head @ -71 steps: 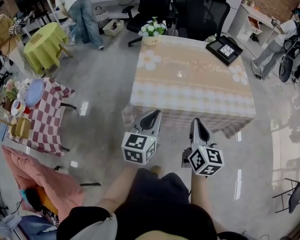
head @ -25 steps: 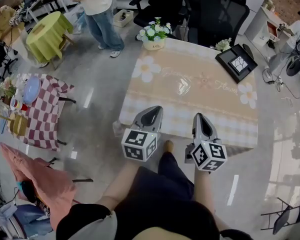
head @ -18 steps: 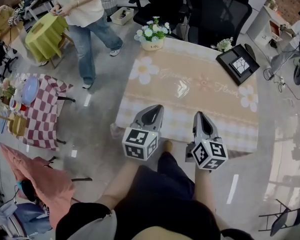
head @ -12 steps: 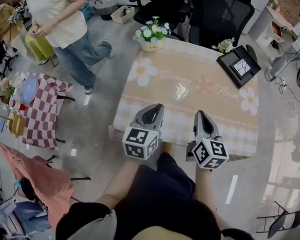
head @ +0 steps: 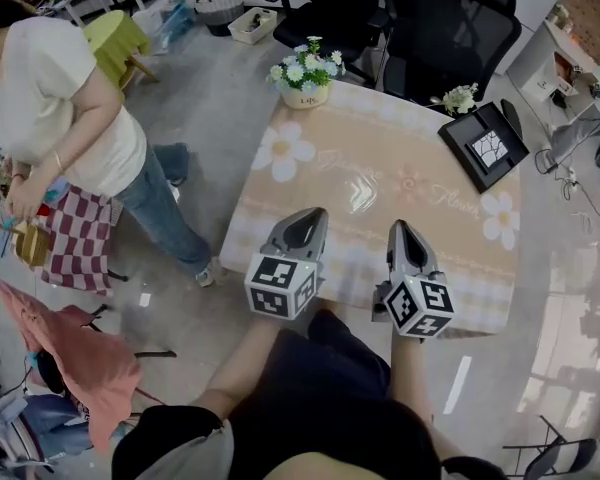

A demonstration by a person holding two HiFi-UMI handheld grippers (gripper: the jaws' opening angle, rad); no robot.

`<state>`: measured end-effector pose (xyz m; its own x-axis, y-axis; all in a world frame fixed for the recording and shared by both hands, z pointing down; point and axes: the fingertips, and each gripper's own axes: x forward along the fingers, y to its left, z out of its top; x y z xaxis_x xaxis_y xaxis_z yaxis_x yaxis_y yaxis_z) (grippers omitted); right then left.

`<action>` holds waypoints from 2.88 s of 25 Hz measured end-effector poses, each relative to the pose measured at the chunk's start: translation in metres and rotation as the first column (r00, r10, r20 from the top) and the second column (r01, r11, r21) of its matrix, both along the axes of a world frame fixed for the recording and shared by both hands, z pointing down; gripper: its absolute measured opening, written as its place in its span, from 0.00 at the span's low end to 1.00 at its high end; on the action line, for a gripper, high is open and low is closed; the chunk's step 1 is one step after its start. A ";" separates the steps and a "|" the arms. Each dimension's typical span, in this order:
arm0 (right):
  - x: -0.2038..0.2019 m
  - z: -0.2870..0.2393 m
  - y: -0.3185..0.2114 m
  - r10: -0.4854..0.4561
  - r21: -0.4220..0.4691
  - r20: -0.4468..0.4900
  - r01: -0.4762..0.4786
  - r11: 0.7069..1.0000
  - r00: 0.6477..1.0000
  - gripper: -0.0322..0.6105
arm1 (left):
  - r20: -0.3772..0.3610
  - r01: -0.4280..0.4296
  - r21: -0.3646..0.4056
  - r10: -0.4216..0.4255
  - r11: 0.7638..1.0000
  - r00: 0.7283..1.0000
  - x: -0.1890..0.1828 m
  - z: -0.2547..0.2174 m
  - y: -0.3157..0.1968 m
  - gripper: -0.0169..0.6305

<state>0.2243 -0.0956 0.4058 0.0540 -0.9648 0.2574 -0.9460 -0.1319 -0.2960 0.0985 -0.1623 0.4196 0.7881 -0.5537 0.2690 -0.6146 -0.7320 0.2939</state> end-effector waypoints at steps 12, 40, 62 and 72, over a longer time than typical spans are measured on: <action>0.025 0.009 -0.041 -0.065 -0.023 0.000 0.065 0.998 0.998 0.06 | 0.001 0.078 -0.019 -0.078 0.997 0.997 0.017 0.011 -0.034 0.05; 0.048 0.029 -0.079 -0.163 -0.052 0.017 0.163 0.985 0.987 0.06 | 0.047 0.190 -0.028 -0.188 0.981 0.981 0.022 0.030 -0.056 0.05; 0.046 0.057 -0.118 -0.246 -0.173 -0.038 0.236 0.956 0.969 0.06 | 0.071 0.199 -0.107 -0.192 0.974 0.979 0.025 0.057 -0.082 0.05; 0.049 0.082 -0.132 -0.287 -0.258 -0.036 0.269 0.928 0.957 0.06 | 0.075 0.184 -0.145 -0.175 0.972 0.982 0.041 0.073 -0.101 0.05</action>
<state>0.2734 -0.2276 0.4881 -0.1799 -0.8501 0.4950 -0.9729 0.0793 -0.2174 0.1390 -0.2630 0.4925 0.6589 -0.6340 0.4048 -0.7522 -0.5581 0.3503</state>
